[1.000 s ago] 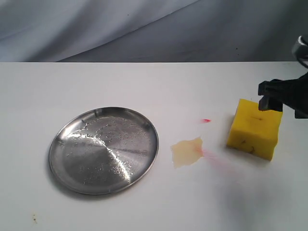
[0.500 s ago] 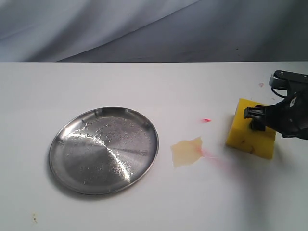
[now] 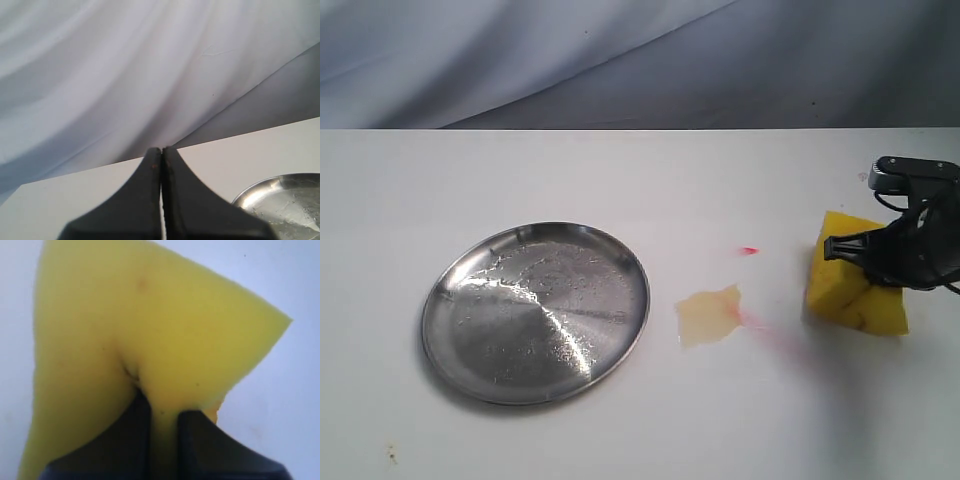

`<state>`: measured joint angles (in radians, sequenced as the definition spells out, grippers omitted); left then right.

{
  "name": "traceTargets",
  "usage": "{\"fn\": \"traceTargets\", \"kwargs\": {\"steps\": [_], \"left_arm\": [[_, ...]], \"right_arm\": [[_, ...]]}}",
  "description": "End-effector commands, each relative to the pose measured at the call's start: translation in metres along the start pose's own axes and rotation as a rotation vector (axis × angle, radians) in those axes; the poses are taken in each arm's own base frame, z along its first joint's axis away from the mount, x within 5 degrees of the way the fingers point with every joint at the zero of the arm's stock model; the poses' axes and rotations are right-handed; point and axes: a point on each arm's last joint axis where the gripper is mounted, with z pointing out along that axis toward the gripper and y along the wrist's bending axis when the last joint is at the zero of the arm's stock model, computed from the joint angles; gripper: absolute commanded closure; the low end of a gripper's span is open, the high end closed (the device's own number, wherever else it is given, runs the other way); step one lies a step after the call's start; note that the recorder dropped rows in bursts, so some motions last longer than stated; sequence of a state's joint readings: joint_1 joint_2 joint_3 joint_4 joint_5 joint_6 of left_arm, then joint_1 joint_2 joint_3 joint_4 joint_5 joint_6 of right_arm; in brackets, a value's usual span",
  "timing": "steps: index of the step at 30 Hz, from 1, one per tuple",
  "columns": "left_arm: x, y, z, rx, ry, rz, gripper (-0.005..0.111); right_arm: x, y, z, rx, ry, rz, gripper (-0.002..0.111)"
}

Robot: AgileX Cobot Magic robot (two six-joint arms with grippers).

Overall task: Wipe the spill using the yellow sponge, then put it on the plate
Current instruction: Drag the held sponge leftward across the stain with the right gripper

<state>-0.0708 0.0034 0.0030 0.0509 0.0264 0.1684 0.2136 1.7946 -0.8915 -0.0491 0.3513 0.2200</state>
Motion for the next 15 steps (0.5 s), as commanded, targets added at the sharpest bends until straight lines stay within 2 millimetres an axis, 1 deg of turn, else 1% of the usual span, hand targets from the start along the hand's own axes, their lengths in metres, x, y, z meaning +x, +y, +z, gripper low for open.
{"fn": "traceTargets", "kwargs": {"steps": [1, 4, 6, 11, 15], "left_arm": [[-0.002, 0.000, 0.000, -0.003, -0.010, -0.017, 0.107], [-0.002, 0.000, 0.000, -0.003, -0.010, -0.017, 0.107], [-0.002, 0.000, 0.000, -0.003, -0.010, -0.017, 0.107], [-0.002, 0.000, 0.000, -0.003, -0.010, -0.017, 0.107], [-0.002, 0.000, 0.000, -0.003, -0.010, -0.017, 0.107]], "right_arm": [[0.006, 0.019, -0.028, -0.010, 0.017, -0.154, 0.108], [0.008, 0.042, -0.045, -0.050, -0.028, -0.229, 0.108], [0.012, 0.058, -0.049, -0.082, -0.039, -0.263, 0.108], [0.026, 0.095, -0.047, -0.144, -0.045, -0.364, 0.108], [0.033, 0.113, -0.045, -0.182, -0.063, -0.397, 0.108]]}}
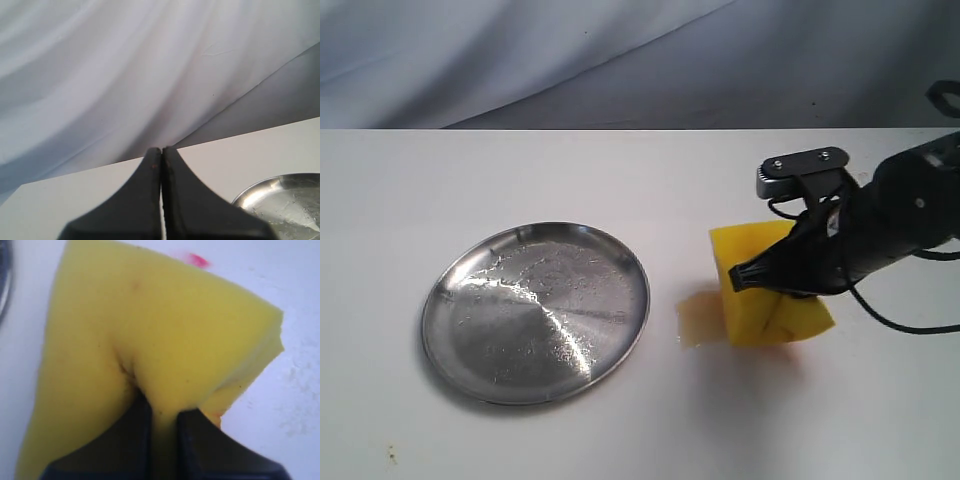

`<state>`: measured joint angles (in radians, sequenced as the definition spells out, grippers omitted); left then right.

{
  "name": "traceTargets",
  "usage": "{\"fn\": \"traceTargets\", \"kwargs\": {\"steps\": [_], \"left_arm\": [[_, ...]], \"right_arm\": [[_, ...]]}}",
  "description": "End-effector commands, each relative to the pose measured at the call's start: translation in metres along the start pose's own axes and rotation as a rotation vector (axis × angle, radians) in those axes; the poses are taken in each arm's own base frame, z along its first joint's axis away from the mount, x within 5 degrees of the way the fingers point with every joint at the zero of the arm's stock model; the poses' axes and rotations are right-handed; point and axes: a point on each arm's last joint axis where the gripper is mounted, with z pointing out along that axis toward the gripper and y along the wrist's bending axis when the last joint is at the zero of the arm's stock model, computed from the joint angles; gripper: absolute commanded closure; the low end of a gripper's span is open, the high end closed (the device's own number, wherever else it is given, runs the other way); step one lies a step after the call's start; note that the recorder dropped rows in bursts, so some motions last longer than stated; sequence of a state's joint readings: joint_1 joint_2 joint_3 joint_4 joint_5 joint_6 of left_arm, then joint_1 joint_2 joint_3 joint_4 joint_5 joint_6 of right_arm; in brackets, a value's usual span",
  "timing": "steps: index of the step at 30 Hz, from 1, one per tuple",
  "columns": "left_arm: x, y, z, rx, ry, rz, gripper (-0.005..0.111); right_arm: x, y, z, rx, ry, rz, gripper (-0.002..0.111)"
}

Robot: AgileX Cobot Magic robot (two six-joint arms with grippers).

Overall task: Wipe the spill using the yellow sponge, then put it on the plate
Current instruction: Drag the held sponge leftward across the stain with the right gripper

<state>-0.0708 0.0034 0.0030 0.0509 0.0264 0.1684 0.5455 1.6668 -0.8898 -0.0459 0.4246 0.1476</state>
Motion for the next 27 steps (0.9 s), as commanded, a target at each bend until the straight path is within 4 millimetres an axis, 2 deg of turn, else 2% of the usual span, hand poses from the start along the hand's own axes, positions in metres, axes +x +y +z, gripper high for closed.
{"fn": "traceTargets", "kwargs": {"steps": [1, 5, 13, 21, 27], "left_arm": [[-0.002, 0.000, 0.000, -0.003, -0.010, -0.017, 0.107], [-0.002, 0.000, 0.000, -0.003, -0.010, -0.017, 0.107], [-0.002, 0.000, 0.000, -0.003, -0.010, -0.017, 0.107], [-0.002, 0.000, 0.000, -0.003, -0.010, -0.017, 0.107], [-0.002, 0.000, 0.000, -0.003, -0.010, -0.017, 0.107]], "right_arm": [[-0.001, 0.019, 0.005, -0.042, -0.039, -0.033, 0.108], [-0.001, 0.030, 0.011, -0.069, -0.055, -0.029, 0.108], [0.008, 0.037, 0.028, -0.072, 0.006, -0.045, 0.108], [0.018, 0.059, 0.038, -0.096, 0.045, -0.110, 0.108], [0.016, 0.056, 0.040, -0.088, 0.035, -0.117, 0.108]]}}
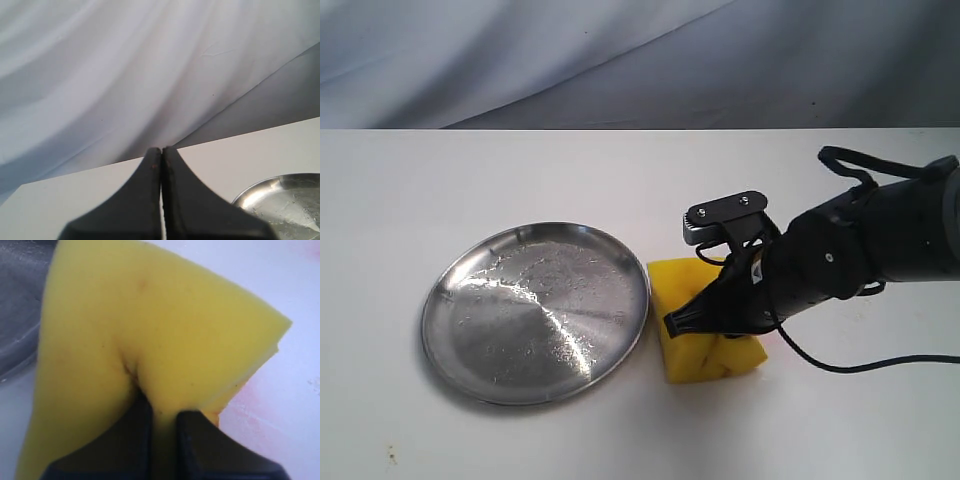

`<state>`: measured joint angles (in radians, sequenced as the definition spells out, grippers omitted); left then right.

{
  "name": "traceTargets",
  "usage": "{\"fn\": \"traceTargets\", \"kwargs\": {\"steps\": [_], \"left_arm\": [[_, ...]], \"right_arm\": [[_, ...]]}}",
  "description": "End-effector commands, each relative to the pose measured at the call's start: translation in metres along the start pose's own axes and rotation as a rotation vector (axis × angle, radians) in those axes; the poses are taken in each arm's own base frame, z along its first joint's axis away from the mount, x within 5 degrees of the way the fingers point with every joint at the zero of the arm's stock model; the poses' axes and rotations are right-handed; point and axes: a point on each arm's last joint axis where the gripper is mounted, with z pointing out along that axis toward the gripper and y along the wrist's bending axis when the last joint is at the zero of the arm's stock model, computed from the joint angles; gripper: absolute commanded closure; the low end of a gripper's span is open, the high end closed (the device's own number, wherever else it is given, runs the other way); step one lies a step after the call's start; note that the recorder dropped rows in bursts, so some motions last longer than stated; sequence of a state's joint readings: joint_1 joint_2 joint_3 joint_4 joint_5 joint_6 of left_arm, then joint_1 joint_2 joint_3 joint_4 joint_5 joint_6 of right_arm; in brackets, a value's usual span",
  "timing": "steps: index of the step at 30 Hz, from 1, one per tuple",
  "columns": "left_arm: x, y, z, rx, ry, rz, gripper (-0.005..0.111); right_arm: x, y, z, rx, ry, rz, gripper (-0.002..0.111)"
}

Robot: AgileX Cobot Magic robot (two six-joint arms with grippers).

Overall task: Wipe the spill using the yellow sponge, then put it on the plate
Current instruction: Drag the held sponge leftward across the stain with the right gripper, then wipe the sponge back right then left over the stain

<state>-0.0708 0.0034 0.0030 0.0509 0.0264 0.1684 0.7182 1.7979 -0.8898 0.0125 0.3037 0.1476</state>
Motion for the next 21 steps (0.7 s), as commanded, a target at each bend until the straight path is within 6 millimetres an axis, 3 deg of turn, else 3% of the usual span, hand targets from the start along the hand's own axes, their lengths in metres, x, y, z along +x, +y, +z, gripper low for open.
{"fn": "traceTargets", "kwargs": {"steps": [1, 5, 14, 17, 21], "left_arm": [[-0.002, 0.000, 0.000, -0.003, -0.010, -0.017, 0.107], [-0.002, 0.000, 0.000, -0.003, -0.010, -0.017, 0.107], [-0.002, 0.000, 0.000, -0.003, -0.010, -0.017, 0.107], [-0.002, 0.000, 0.000, -0.003, -0.010, -0.017, 0.107], [-0.002, 0.000, 0.000, -0.003, -0.010, -0.017, 0.107]], "right_arm": [[0.002, -0.005, 0.003, 0.011, 0.011, -0.006, 0.108], [-0.001, -0.022, 0.003, 0.038, 0.000, 0.053, 0.108], [0.006, -0.093, -0.003, 0.144, 0.067, 0.239, 0.108], [0.009, -0.102, -0.005, 0.157, 0.091, 0.268, 0.108], [0.009, -0.093, -0.003, 0.138, 0.094, 0.260, 0.108]]}}
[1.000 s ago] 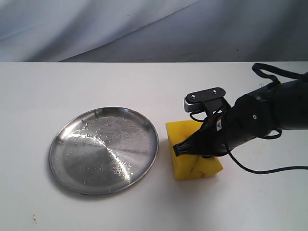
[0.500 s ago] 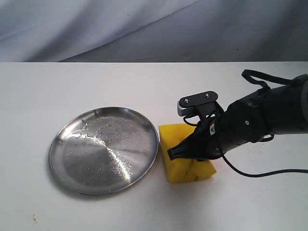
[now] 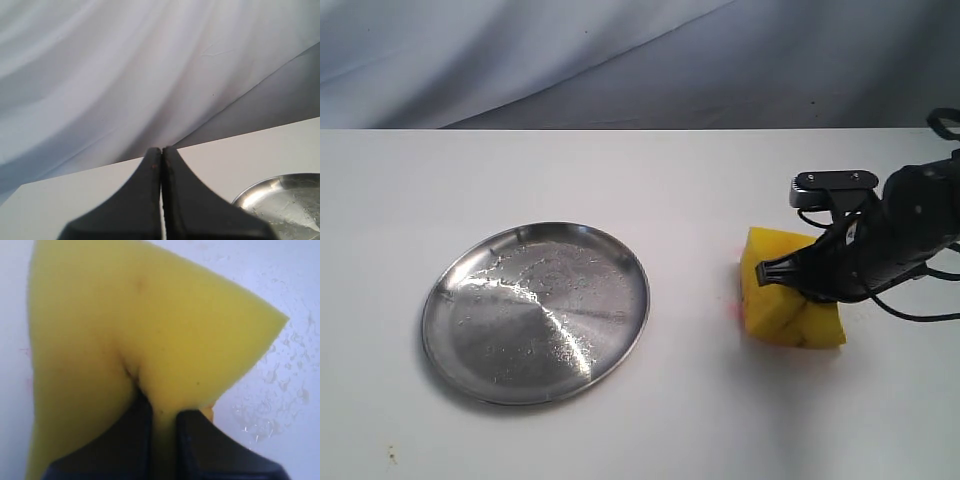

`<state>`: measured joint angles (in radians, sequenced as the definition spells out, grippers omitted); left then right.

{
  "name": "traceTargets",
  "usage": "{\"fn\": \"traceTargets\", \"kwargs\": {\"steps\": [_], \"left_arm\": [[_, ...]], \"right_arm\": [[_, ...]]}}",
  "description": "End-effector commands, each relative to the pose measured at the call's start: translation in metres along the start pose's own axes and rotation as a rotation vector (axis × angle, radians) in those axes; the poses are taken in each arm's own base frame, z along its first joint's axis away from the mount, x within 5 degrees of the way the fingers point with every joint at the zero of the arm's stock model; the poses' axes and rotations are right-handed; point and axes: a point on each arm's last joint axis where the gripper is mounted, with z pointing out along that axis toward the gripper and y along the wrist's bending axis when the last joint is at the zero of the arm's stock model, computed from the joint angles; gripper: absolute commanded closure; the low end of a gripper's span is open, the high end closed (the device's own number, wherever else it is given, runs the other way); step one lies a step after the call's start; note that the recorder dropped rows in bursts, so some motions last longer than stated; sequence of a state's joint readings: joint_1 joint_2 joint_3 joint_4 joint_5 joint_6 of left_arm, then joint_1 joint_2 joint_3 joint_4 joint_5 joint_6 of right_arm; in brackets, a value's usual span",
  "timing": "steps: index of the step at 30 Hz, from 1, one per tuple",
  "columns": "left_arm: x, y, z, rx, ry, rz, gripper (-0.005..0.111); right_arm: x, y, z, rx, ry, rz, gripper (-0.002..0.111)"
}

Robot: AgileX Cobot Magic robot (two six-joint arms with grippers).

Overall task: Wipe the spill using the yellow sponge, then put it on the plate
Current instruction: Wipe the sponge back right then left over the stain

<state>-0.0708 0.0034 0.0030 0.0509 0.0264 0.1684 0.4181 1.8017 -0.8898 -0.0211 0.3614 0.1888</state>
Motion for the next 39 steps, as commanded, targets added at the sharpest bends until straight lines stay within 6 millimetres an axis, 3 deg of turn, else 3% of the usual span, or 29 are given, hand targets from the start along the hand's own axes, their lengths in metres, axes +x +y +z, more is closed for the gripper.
{"fn": "traceTargets", "kwargs": {"steps": [1, 12, 21, 25, 34, 39], "left_arm": [[-0.002, 0.000, 0.000, -0.003, -0.010, -0.017, 0.107], [-0.002, 0.000, 0.000, -0.003, -0.010, -0.017, 0.107], [-0.002, 0.000, 0.000, -0.003, -0.010, -0.017, 0.107], [-0.002, 0.000, 0.000, -0.003, -0.010, -0.017, 0.107], [-0.002, 0.000, 0.000, -0.003, -0.010, -0.017, 0.107], [-0.002, 0.000, 0.000, -0.003, -0.010, -0.017, 0.107]], "right_arm": [[0.008, 0.011, 0.002, -0.007, 0.052, -0.046, 0.108], [0.030, 0.086, -0.003, -0.108, 0.045, -0.284, 0.108], [0.038, 0.103, -0.006, -0.131, 0.039, -0.380, 0.108], [0.028, 0.083, -0.003, -0.100, 0.030, -0.320, 0.108], [0.010, 0.015, 0.002, 0.013, 0.061, -0.055, 0.108], [0.010, 0.010, 0.002, 0.015, 0.071, -0.021, 0.108]]}}
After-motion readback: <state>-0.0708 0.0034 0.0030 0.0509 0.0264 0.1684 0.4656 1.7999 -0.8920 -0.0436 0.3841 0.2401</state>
